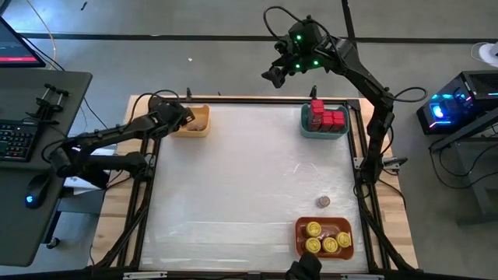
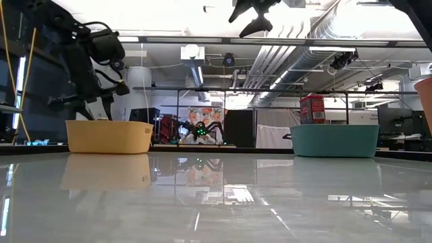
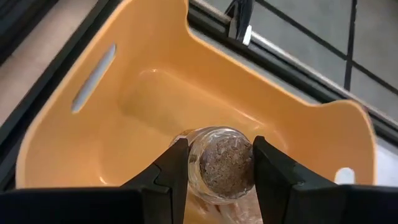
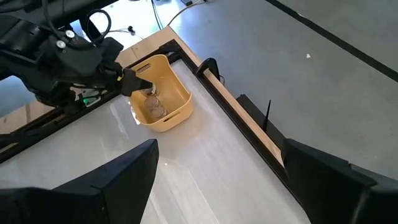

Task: Sort spices by type
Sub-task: Put the bottom brown seasoning bottle into the yellow bin

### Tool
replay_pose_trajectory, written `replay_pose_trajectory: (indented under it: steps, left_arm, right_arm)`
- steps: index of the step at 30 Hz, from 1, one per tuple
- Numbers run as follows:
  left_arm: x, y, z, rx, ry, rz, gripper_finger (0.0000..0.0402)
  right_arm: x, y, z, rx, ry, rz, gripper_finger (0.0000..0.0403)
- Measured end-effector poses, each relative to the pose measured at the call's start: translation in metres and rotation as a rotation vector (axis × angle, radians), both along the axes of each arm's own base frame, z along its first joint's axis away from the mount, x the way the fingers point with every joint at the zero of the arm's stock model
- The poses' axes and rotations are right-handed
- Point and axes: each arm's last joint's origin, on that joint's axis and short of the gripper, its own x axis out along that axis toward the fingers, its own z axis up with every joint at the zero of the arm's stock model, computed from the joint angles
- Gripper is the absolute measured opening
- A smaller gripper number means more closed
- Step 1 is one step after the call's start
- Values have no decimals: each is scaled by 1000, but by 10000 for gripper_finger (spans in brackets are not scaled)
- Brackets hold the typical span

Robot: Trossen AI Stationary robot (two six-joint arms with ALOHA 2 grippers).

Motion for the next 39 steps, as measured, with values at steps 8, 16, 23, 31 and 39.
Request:
replay_pose_trajectory:
  steps: [8, 16, 23, 31, 39]
  left_arm:
    - [3, 2, -9, -50, 19, 3, 118]
    - [4, 2, -10, -60, 24, -6, 167]
    - [5, 2, -10, -67, 8, -11, 212]
    - [4, 2, -5, -44, -30, -16, 223]
    - [-4, 2, 13, -54, 36, -99, 223]
  right_arm:
    - [0, 0, 1, -5, -6, -1, 336]
    - [1, -1, 2, -18, -17, 2, 336]
    - [2, -1, 3, -30, -27, 4, 336]
    - [2, -1, 3, -30, -27, 4, 336]
    - [2, -1, 3, -29, -28, 3, 336]
